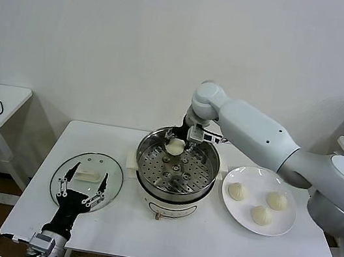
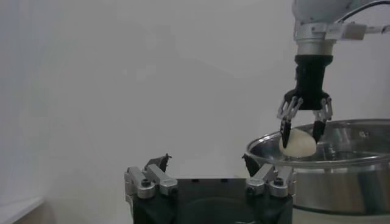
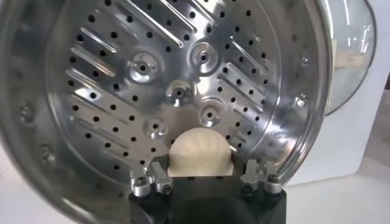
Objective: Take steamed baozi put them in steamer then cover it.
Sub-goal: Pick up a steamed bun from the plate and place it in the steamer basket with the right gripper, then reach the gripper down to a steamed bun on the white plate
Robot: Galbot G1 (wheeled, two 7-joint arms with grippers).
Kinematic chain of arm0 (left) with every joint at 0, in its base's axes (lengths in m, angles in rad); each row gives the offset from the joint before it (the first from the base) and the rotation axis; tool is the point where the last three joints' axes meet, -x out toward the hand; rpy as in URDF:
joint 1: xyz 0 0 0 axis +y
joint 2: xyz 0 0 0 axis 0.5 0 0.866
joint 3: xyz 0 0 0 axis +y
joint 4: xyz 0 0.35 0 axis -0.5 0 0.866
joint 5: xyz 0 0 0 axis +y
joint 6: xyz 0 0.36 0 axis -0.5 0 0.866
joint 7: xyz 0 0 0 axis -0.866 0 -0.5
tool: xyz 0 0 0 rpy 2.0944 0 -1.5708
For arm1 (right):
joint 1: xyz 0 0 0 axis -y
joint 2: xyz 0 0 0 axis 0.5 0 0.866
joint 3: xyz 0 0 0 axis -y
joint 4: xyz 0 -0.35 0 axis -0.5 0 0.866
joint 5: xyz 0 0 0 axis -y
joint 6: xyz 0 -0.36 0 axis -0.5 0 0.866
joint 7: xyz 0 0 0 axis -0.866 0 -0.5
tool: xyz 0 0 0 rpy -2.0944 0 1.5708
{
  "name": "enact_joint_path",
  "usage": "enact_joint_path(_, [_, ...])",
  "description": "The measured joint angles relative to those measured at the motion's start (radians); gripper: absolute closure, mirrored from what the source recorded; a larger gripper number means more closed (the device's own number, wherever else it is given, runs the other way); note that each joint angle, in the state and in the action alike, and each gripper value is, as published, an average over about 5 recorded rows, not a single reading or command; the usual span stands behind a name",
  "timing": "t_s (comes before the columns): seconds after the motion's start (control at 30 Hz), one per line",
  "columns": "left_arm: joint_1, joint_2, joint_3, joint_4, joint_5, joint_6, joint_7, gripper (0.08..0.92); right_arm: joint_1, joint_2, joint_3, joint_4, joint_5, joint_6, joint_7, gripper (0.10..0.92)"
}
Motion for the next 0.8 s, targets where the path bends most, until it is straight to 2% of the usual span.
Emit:
enact_joint_path(0.07, [0.000,-0.001,-0.003,0.000,-0.002,-0.001,0.000,0.177,-0.006,0.000,0.002,-0.003,-0.003,0.000,0.003,0.310])
enact_joint_path(0.23, [0.000,-0.003,-0.005,0.000,-0.003,-0.002,0.000,0.177,-0.010,-0.005,0.005,-0.003,-0.007,-0.004,0.005,0.225])
enact_joint_path(0.43, [-0.001,-0.003,-0.001,0.002,-0.003,-0.002,0.000,0.177,0.004,-0.034,0.010,0.025,0.035,-0.024,-0.010,0.203])
enact_joint_path(0.63, [0.002,-0.002,0.003,0.003,0.000,-0.002,-0.001,0.177,0.078,-0.133,-0.014,0.110,0.191,-0.099,-0.079,0.203])
enact_joint_path(0.8, [0.007,-0.001,0.012,-0.008,0.001,-0.001,-0.002,0.177,0.166,-0.268,-0.059,0.204,0.370,-0.242,-0.160,0.203])
